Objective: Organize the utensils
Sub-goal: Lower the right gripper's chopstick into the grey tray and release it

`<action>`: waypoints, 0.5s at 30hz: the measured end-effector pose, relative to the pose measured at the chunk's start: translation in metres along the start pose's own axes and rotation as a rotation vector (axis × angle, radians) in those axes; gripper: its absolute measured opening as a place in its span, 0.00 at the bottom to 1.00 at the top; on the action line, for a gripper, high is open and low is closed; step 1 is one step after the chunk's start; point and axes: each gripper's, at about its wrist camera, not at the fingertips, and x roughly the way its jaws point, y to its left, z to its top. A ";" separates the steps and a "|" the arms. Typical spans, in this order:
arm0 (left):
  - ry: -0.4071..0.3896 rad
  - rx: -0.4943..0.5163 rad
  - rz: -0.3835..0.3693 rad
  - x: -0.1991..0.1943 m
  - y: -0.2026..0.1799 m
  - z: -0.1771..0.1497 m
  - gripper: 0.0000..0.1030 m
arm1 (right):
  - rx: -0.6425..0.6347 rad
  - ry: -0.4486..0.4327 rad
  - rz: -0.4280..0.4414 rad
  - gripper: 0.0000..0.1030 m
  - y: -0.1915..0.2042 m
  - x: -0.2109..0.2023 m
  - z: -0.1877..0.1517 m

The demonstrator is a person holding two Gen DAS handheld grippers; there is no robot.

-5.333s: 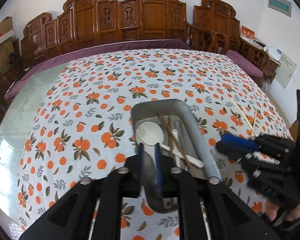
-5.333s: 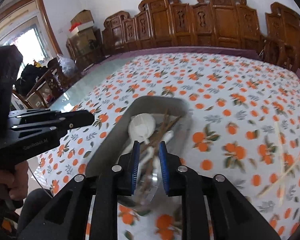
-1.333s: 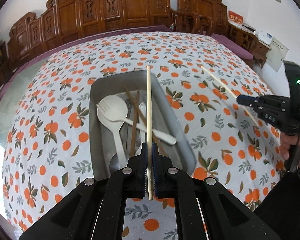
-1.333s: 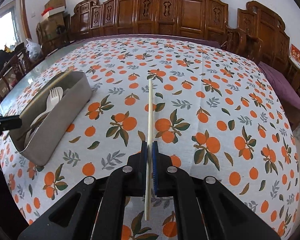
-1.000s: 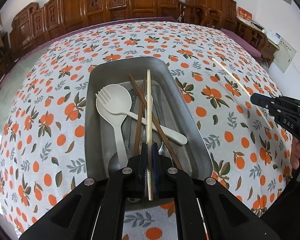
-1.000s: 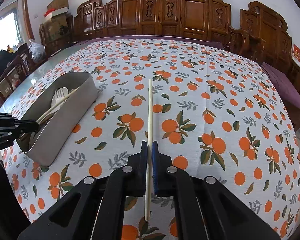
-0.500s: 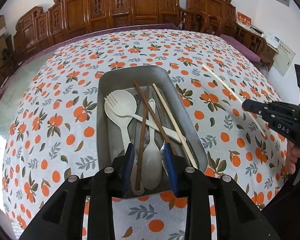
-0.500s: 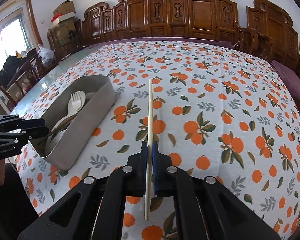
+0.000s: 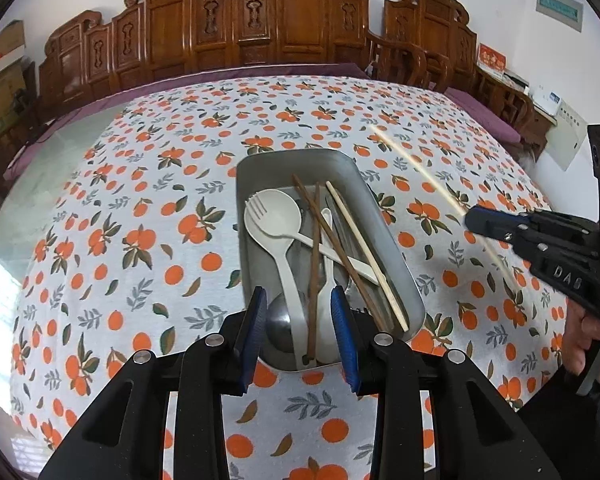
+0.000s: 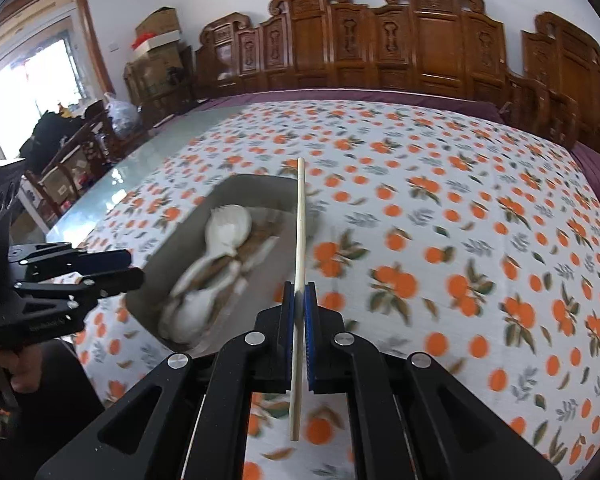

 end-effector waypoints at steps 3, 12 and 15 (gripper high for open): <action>-0.010 -0.006 0.001 -0.006 0.005 0.001 0.30 | 0.009 0.002 0.025 0.06 0.018 0.008 0.005; -0.051 -0.019 0.021 -0.027 0.026 0.005 0.35 | 0.003 0.035 0.038 0.06 0.055 0.038 0.020; -0.054 -0.033 0.025 -0.030 0.034 0.004 0.35 | 0.004 0.056 0.026 0.06 0.060 0.050 0.021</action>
